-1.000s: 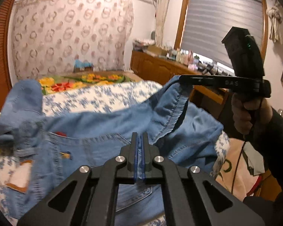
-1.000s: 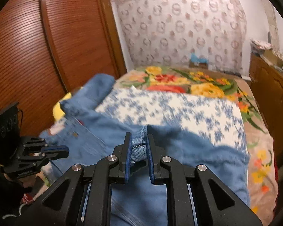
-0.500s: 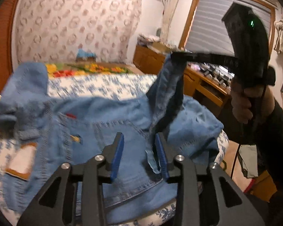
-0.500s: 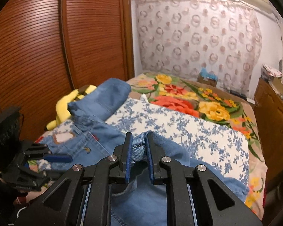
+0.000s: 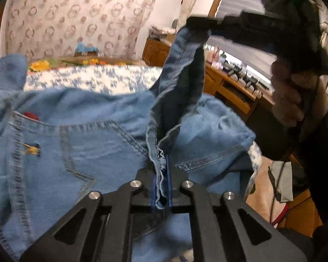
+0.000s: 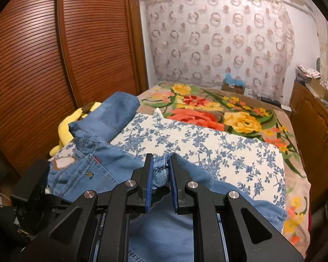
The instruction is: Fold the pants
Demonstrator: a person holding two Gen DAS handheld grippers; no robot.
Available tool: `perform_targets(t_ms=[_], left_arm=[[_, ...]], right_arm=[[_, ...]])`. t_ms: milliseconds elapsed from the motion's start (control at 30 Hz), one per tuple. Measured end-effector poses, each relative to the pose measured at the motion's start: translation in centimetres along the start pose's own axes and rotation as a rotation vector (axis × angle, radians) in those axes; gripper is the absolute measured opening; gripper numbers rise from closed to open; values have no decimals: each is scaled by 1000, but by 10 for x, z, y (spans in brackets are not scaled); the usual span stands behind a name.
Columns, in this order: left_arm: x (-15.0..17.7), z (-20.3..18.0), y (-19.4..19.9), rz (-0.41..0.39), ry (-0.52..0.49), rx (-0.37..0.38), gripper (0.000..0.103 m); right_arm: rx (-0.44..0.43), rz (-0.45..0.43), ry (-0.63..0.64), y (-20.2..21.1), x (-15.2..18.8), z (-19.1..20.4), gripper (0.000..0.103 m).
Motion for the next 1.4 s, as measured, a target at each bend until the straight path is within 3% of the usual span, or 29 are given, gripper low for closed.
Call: perform_targets(t_ms=[167, 467, 700, 933, 1100, 1167, 1233, 1333, 1400], left_arm=[[-9, 9, 65, -93, -4, -24, 4], [4, 54, 152, -180, 41, -140, 4], [32, 102, 174, -191, 141, -212, 4], [61, 132, 160, -131, 188, -260, 4], [76, 145, 144, -78, 218, -292, 10], [78, 150, 144, -76, 225, -314, 17], [80, 154, 146, -83, 230, -337, 23], [78, 157, 152, -98, 231, -347, 34], [76, 158, 154, -103, 226, -356, 35]], right_arm=[[-35, -41, 30, 5, -21, 22, 12], [-128, -115, 130, -12, -79, 113, 11], [-188, -76, 190, -54, -101, 177, 11], [-209, 29, 223, -117, -93, 218, 11], [-189, 112, 208, -150, -74, 222, 16], [-174, 126, 203, -153, -72, 217, 30], [-143, 114, 188, -149, -72, 205, 39], [-123, 91, 167, -138, -72, 184, 42], [-77, 67, 160, -126, -68, 159, 44]])
Point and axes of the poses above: each gripper's, at about its wrist camera, not at the fingertips, and y roughly against the way its jaws point, z to its left, x to its underside, the point moved 9 cm from there along -y, roughly the way its jaws point, and after that the axes turned 8 degrees about z, right-handed, at the moved point
